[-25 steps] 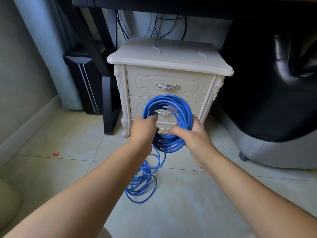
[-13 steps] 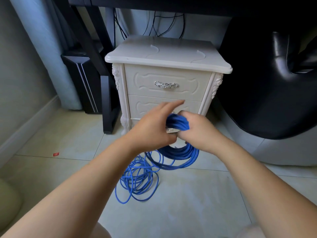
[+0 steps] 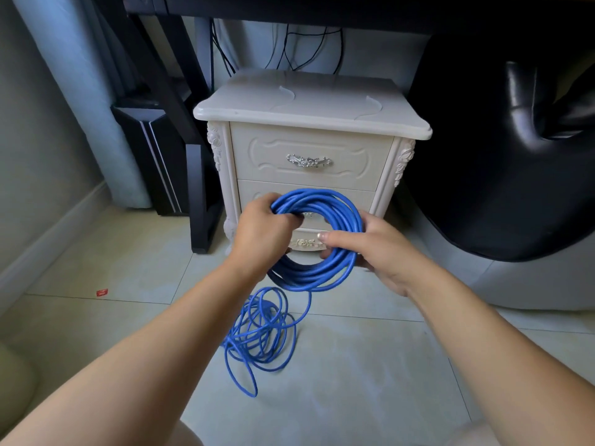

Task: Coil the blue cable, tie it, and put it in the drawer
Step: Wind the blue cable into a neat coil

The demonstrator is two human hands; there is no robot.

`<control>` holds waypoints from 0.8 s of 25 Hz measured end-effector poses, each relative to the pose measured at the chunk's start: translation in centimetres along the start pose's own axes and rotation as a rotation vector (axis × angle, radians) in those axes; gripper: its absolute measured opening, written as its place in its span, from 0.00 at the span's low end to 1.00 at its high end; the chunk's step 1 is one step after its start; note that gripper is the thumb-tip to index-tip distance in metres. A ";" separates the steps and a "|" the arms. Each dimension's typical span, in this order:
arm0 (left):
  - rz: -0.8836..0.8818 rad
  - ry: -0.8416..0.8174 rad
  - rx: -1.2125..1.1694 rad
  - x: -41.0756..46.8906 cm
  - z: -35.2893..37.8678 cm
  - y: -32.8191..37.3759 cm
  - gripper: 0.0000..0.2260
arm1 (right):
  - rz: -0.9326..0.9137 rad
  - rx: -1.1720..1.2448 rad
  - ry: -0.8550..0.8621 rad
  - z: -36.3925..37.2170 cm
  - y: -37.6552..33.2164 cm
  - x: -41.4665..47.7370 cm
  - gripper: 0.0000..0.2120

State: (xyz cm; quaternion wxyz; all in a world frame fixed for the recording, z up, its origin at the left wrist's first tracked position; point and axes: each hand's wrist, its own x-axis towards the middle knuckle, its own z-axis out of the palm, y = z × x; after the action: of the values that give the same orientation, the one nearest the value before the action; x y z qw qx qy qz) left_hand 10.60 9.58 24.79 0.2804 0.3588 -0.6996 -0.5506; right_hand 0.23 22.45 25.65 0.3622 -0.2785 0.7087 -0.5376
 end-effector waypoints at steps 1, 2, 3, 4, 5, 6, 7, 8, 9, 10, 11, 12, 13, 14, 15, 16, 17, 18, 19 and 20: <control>-0.050 0.040 -0.092 -0.2 0.2 0.1 0.05 | 0.016 0.100 0.014 0.5 0.3 0.0 0.12; -0.092 0.080 -0.181 -0.4 0.3 0.2 0.05 | 0.031 0.179 0.030 1.1 0.6 0.0 0.11; -0.126 0.118 -0.255 -0.5 0.4 0.2 0.05 | 0.042 0.245 0.042 1.8 1.0 0.1 0.09; -0.154 0.148 -0.307 -0.7 0.5 0.1 0.05 | 0.049 0.300 0.051 2.3 1.3 0.0 0.07; -0.183 0.161 -0.340 -0.9 0.7 0.0 0.05 | 0.051 0.341 0.065 2.7 1.6 0.1 0.07; -0.218 0.155 -0.362 -1.1 0.8 -0.2 0.06 | 0.051 0.364 0.089 2.9 1.8 0.1 0.06; -0.252 0.129 -0.382 -1.4 1.0 -0.4 0.06 | 0.047 0.366 0.128 2.9 1.9 0.3 0.06; -0.281 0.086 -0.391 -1.6 1.0 -0.4 0.05 | 0.042 0.355 0.174 2.8 1.9 0.4 0.06; -0.302 0.030 -0.375 -1.7 1.0 -0.4 0.04 | 0.033 0.337 0.218 2.5 1.9 0.6 0.06; -0.314 -0.033 -0.333 -1.8 0.9 -0.4 0.03 | 0.022 0.316 0.254 2.2 1.8 0.7 0.06; -0.329 -0.095 -0.282 -1.7 0.6 -0.3 0.02 | 0.007 0.291 0.280 1.8 1.7 0.9 0.07; -0.348 -0.155 -0.240 -1.7 0.3 -0.2 0.03 | -0.010 0.259 0.297 1.4 1.6 1.0 0.07; -0.363 -0.214 -0.206 -1.6 -0.1 0.0 0.05 | -0.029 0.219 0.311 1.0 1.4 1.1 0.07; -0.358 -0.266 -0.194 -1.5 -0.4 0.1 0.08 | -0.044 0.177 0.322 0.7 1.3 1.1 0.06; -0.326 -0.298 -0.207 -1.5 -0.6 0.3 0.11 | -0.050 0.129 0.335 0.5 1.1 1.2 0.06; -0.273 -0.307 -0.240 -1.4 -0.9 0.4 0.14 | -0.055 0.076 0.348 0.2 1.1 1.3 0.07; -0.204 -0.300 -0.265 -1.2 -1.0 0.6 0.18 | -0.062 0.012 0.356 0.1 1.0 1.3 0.08; -0.117 -0.287 -0.247 -1.1 -1.1 0.7 0.22 | -0.078 -0.071 0.356 0.1 1.1 1.3 0.08; -0.017 -0.276 -0.173 -1.0 -1.1 0.7 0.26 | -0.102 -0.188 0.353 0.1 1.1 1.3 0.08; 0.090 -0.275 -0.052 -0.9 -1.1 0.6 0.30 | -0.134 -0.320 0.338 0.1 1.1 1.2 0.08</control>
State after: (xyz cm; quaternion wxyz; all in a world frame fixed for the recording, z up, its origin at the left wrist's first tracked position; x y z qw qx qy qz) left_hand 11.83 9.78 25.66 0.2154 0.2408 -0.7325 -0.5993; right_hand -0.42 21.73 24.27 0.1533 -0.2850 0.8152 -0.4803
